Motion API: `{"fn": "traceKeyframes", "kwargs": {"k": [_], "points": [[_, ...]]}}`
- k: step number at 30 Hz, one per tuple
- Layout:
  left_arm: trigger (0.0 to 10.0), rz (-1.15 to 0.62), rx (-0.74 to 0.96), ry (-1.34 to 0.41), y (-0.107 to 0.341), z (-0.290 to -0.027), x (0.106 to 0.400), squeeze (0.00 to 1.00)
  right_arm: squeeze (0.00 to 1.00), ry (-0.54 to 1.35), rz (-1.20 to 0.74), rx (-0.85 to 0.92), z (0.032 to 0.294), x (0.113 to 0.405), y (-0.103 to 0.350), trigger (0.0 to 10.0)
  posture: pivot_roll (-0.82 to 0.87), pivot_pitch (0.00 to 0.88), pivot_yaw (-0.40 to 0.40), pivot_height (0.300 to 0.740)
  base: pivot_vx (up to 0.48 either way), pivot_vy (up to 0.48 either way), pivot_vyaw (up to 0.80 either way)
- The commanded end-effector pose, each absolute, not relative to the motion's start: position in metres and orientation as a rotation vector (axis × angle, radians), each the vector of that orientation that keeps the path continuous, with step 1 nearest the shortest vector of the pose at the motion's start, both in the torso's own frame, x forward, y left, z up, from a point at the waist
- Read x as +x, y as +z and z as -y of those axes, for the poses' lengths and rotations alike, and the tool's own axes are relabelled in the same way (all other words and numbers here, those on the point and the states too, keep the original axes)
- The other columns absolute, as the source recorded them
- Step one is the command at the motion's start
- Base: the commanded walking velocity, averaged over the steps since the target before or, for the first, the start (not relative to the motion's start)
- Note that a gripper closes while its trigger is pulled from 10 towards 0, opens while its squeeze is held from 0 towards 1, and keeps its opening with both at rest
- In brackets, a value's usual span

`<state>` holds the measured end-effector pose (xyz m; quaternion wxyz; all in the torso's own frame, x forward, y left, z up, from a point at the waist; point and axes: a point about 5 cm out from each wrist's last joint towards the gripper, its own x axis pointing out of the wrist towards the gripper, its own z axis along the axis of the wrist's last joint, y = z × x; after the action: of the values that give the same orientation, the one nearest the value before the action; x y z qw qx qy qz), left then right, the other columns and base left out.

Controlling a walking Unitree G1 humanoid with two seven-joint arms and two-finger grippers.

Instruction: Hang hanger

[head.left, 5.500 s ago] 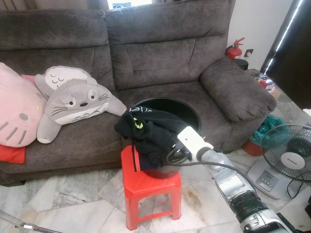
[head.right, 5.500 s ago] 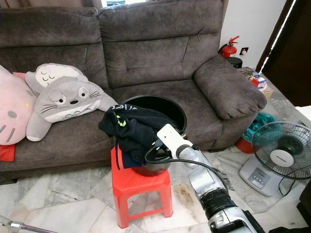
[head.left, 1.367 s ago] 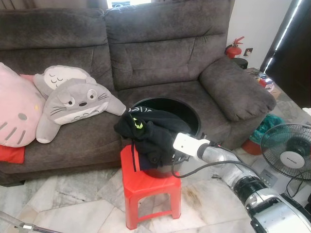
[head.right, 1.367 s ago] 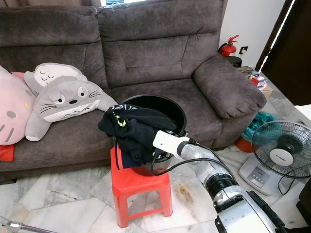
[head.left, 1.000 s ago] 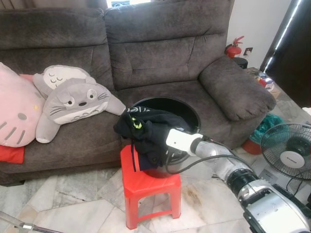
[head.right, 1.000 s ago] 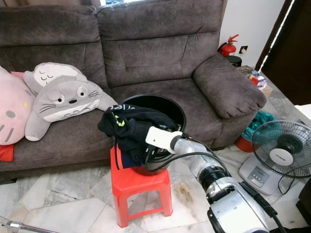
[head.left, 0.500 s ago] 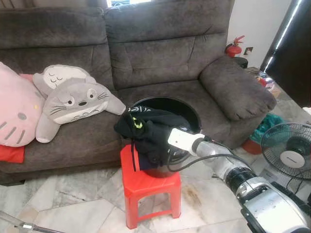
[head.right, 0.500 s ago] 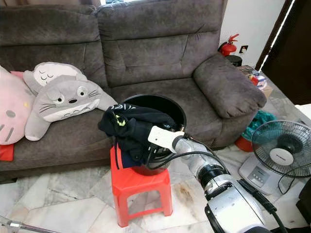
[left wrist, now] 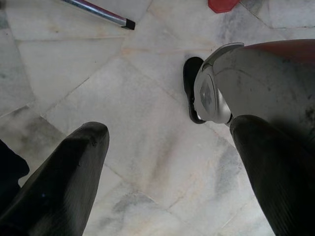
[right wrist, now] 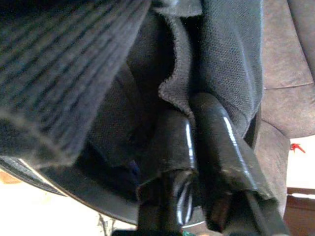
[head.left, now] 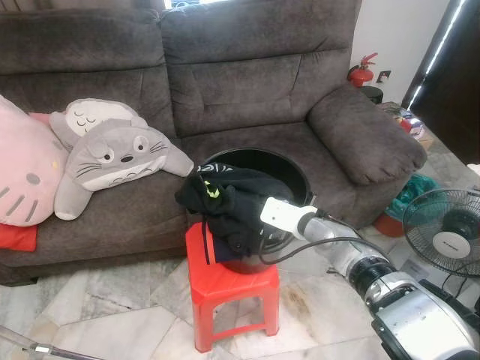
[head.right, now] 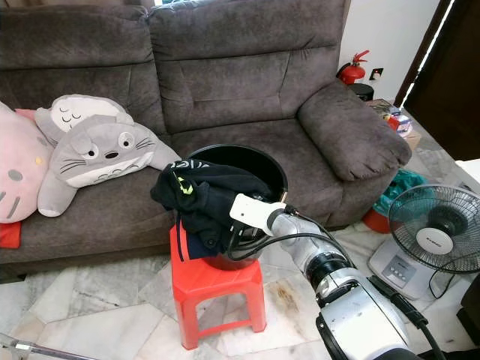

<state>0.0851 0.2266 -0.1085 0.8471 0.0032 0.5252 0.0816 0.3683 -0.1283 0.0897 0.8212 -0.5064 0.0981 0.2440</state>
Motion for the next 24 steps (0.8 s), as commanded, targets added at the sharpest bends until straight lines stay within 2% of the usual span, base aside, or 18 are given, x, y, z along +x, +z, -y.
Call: {"fn": "traceKeyframes", "kwargs": {"k": [1,14,19,20,23,24], "points": [[10.0,-1.114,0.021,0.168,-0.108,-0.229,0.083,0.00,0.00,0.507,-0.192,-1.063,0.128,0.372,0.096,0.0,-0.13,0.000,0.024,0.732,0.000,0.000,0.00],[10.0,-1.115,0.024,0.166,-0.108,-0.229,0.083,0.00,0.00,0.478,-0.183,-1.008,0.126,0.373,0.097,0.0,-0.14,0.000,0.028,0.732,0.000,0.000,0.00],[10.0,-1.118,0.028,0.165,-0.108,-0.231,0.082,0.00,0.00,0.360,-0.140,-0.741,0.124,0.379,0.112,0.0,-0.14,0.000,0.034,0.732,0.000,0.000,0.00],[10.0,-1.118,0.028,0.165,-0.108,-0.231,0.082,0.00,0.00,0.360,-0.140,-0.741,0.124,0.379,0.112,0.0,-0.14,0.000,0.034,0.732,0.000,0.000,0.00],[10.0,-1.118,0.030,0.165,-0.108,-0.231,0.082,0.00,0.00,0.327,-0.109,-0.535,0.121,0.381,0.120,0.0,-0.14,0.000,0.033,0.732,0.000,0.000,0.00],[10.0,-1.118,0.030,0.165,-0.108,-0.231,0.082,0.00,0.00,0.326,-0.108,-0.526,0.121,0.381,0.120,0.0,-0.14,0.000,0.033,0.732,0.000,0.000,0.00]]}}
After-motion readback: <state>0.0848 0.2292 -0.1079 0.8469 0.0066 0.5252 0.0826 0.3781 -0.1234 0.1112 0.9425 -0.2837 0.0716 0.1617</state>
